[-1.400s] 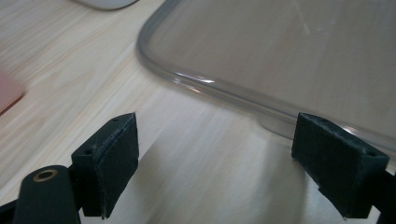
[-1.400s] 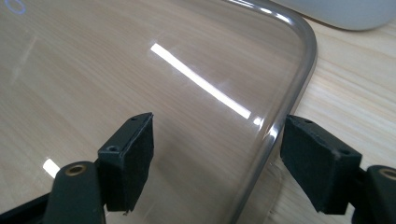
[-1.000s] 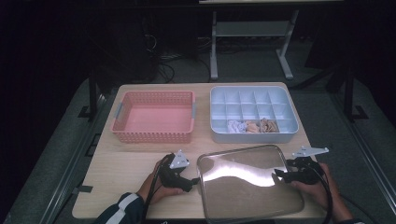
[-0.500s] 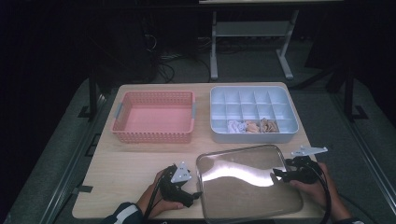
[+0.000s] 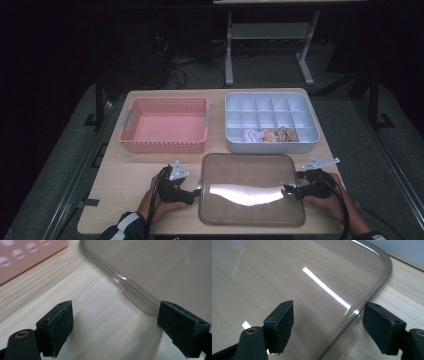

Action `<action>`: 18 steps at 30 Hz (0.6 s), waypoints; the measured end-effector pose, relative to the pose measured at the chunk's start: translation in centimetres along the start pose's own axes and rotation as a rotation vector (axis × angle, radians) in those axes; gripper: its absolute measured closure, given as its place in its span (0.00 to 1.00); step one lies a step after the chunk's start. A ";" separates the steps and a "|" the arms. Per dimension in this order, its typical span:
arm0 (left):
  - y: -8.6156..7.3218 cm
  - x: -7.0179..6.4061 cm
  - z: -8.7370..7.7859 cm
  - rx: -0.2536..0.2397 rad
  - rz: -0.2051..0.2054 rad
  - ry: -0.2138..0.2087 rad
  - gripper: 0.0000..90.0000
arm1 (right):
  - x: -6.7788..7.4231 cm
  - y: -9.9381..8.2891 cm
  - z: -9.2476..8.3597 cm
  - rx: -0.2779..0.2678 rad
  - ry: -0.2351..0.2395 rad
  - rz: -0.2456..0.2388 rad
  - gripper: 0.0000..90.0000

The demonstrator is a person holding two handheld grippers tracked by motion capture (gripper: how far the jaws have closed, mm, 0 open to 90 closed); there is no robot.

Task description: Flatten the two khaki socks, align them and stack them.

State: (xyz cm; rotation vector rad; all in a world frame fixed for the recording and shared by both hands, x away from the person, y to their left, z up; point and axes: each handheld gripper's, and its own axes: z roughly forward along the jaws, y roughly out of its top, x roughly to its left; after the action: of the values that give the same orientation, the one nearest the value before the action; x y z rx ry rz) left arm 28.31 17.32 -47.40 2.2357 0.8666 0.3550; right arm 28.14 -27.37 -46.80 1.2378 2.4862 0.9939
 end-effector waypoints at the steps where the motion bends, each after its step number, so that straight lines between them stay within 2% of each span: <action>1: -0.1 0.1 -0.1 -0.001 -0.005 0.002 0.15 | 0.1 0.0 0.1 -0.001 0.010 0.002 0.28; 3: -0.2 0.2 -0.4 0.014 -0.004 -0.003 0.15 | 0.0 -0.1 0.0 -0.012 0.019 0.002 0.32; 4: -0.2 0.2 -0.6 0.019 -0.008 -0.020 0.15 | -0.1 -0.3 -0.2 -0.021 0.023 0.022 0.34; 6: -0.2 0.0 -1.0 0.017 -0.051 -0.077 0.17 | -0.5 -0.8 -0.8 -0.036 0.015 0.046 0.33; 7: -0.2 -0.1 -1.1 0.008 -0.079 -0.111 0.20 | -0.7 -1.1 -1.2 -0.046 0.015 0.060 0.34; 8: -0.1 -0.5 -1.1 0.000 -0.133 -0.152 0.21 | -0.8 -1.4 -1.5 -0.055 0.031 0.081 0.34; 9: -0.1 -0.7 -1.1 -0.003 -0.154 -0.170 0.22 | -0.6 -1.8 -1.8 -0.057 0.039 0.089 0.34; 10: -0.1 -1.0 -1.1 -0.010 -0.177 -0.185 0.22 | -0.5 -1.9 -1.9 -0.057 0.039 0.087 0.34; 12: -0.1 -1.5 -1.0 -0.025 -0.260 -0.250 0.22 | 0.0 -2.2 -1.8 -0.045 0.058 0.077 0.34; 16: -0.2 -1.9 -0.8 -0.059 -0.384 -0.302 0.23 | 0.6 -2.5 -1.7 -0.045 0.054 0.058 0.36; 18: -0.2 -1.9 -0.6 -0.075 -0.418 -0.300 0.22 | 0.9 -2.5 -1.7 -0.044 0.026 0.022 0.37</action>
State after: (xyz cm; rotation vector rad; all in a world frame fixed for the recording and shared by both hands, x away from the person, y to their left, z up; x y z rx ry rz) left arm 26.49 16.46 -47.12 1.9111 1.1006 -0.1382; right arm 25.23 -28.63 -47.01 1.2498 2.4614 1.0714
